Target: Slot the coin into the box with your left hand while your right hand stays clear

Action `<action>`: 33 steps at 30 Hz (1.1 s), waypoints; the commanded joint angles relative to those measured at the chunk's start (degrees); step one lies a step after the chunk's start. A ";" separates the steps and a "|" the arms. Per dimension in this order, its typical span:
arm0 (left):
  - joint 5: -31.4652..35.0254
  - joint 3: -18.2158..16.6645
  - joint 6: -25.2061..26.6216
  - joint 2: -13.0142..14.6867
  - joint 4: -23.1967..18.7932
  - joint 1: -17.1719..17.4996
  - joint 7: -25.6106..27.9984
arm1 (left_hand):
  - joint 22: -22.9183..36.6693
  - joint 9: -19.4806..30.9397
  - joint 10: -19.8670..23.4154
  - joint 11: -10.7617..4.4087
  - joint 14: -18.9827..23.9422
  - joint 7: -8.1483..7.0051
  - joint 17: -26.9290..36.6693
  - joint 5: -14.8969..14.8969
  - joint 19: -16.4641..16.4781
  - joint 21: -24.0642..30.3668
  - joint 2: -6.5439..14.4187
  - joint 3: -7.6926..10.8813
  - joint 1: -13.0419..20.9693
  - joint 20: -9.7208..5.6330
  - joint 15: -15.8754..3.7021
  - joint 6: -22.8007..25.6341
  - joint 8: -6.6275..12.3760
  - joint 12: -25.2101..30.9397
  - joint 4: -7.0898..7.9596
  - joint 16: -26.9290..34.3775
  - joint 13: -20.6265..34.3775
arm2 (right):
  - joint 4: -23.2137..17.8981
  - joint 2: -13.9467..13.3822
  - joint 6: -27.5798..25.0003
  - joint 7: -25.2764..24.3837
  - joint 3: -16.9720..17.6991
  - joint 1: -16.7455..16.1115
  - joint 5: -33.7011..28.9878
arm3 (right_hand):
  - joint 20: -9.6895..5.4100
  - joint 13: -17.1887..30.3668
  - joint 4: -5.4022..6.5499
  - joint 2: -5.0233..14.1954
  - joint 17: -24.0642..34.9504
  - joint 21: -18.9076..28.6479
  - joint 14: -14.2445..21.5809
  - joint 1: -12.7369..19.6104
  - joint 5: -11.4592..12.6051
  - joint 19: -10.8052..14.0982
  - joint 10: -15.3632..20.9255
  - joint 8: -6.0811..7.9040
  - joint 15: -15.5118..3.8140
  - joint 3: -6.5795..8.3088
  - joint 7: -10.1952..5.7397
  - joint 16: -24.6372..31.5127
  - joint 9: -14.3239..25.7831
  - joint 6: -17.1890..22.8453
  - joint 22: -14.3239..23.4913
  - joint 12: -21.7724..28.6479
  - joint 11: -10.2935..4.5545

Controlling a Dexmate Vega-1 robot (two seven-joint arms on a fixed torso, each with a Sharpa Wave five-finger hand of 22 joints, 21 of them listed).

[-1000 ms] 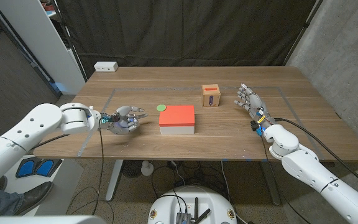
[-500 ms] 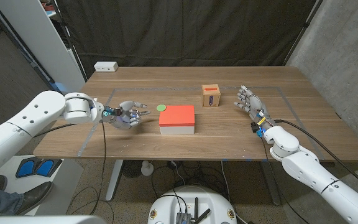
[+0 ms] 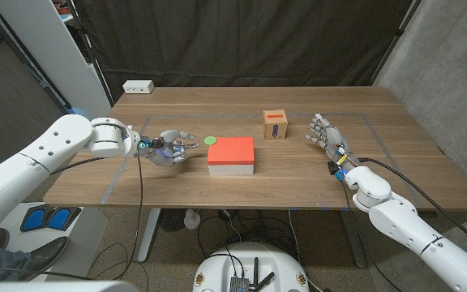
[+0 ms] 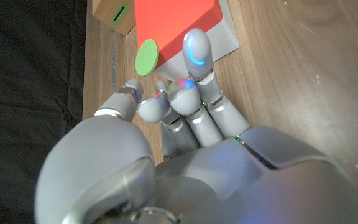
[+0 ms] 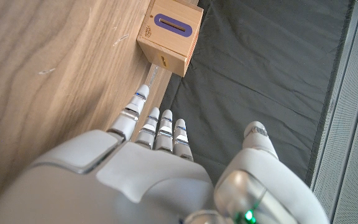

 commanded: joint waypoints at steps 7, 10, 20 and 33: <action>0.77 1.51 1.43 -1.62 0.46 -2.44 2.42 | 0.25 -0.04 0.16 0.03 0.10 -0.20 2.44 0.06 -0.46 0.71 0.15 0.69 -0.91 -0.01 0.01 0.38 0.16 0.39 0.17 1.73 0.66 | 0.00 -0.17 0.16 0.12 0.34 -0.61 0.48 | 0.01 0.31 -0.07 0.03 0.13 0.22 0.48 0.45 0.27 0.48 0.42 0.22 -0.10 0.36 0.03 0.20 0.13 0.51 0.27 0.42 0.08; 1.24 2.46 2.52 -1.87 0.66 -3.52 3.08 | -0.17 -0.20 -0.01 0.05 -0.62 -0.52 1.76 0.08 -0.70 0.60 -0.20 0.69 -0.95 -0.01 -0.03 0.29 0.13 0.39 -0.10 0.89 0.73 | 0.21 -0.24 0.34 0.32 0.34 -0.59 0.42 | 0.01 0.31 -0.07 0.03 0.13 0.22 0.48 0.45 0.27 0.48 0.42 0.22 -0.10 0.36 0.03 0.20 0.13 0.51 0.27 0.42 0.08; 2.61 4.13 3.76 -3.34 1.27 -5.46 3.87 | -1.16 -0.98 0.33 0.06 -0.17 -0.92 1.88 -0.03 -0.56 1.17 -1.65 0.40 -1.47 -0.01 -0.03 0.69 0.33 0.21 -0.24 0.49 0.29 | 0.62 -0.16 0.41 0.49 0.58 -0.78 1.04 | 0.01 0.31 -0.07 0.03 0.13 0.22 0.48 0.45 0.27 0.48 0.42 0.22 -0.10 0.36 0.03 0.20 0.13 0.51 0.27 0.42 0.08; 3.77 4.83 2.72 -5.05 0.63 -5.78 7.51 | -1.40 -1.34 0.04 0.07 -0.23 -0.85 1.12 0.07 -0.85 1.83 -1.37 1.01 -0.71 -0.01 -0.07 0.88 0.54 -0.61 -0.38 -0.44 -0.83 | 1.58 -0.08 0.68 0.90 0.60 -0.84 1.42 | 0.01 0.31 -0.07 0.03 0.13 0.22 0.48 0.45 0.27 0.48 0.42 0.22 -0.10 0.36 0.03 0.20 0.13 0.51 0.27 0.42 0.08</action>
